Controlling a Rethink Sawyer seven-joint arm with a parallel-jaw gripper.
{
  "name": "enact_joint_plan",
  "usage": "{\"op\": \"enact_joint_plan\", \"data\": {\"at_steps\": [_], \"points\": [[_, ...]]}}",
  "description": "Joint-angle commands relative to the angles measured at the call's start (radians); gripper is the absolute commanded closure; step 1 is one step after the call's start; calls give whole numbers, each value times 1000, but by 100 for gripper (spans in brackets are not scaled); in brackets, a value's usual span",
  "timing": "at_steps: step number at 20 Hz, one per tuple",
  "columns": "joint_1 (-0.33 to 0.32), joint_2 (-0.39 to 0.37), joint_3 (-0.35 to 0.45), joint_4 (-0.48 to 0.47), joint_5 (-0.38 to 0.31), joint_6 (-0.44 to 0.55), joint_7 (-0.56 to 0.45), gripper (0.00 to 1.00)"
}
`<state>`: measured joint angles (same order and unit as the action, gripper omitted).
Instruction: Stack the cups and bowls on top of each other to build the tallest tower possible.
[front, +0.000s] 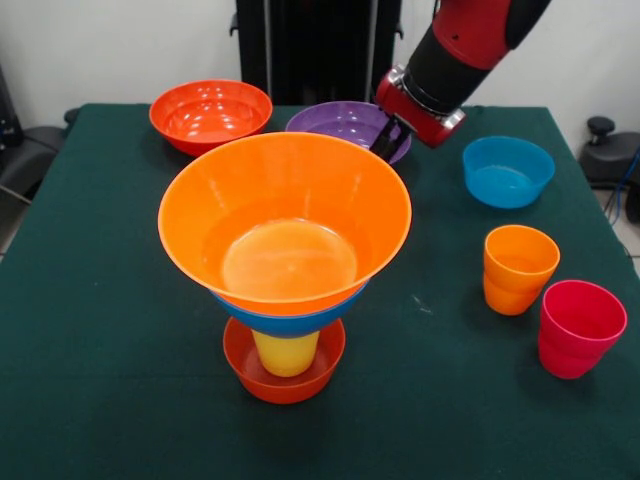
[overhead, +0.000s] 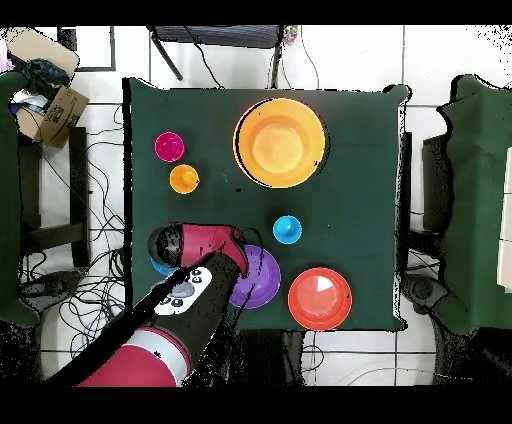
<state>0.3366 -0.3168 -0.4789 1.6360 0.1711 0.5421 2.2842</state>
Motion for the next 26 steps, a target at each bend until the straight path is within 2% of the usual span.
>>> {"op": "enact_joint_plan", "data": {"at_steps": [1,5,13,14,21,26], "points": [[20,-22,50,7,47,94,203,100],[14,-63,50,10,46,151,180,100],[-7,-67,96,66,45,60,159,100],[-7,-70,100,73,44,55,158,0],[-19,-77,129,96,39,27,132,0],[-12,-75,152,128,57,6,156,0]]}}
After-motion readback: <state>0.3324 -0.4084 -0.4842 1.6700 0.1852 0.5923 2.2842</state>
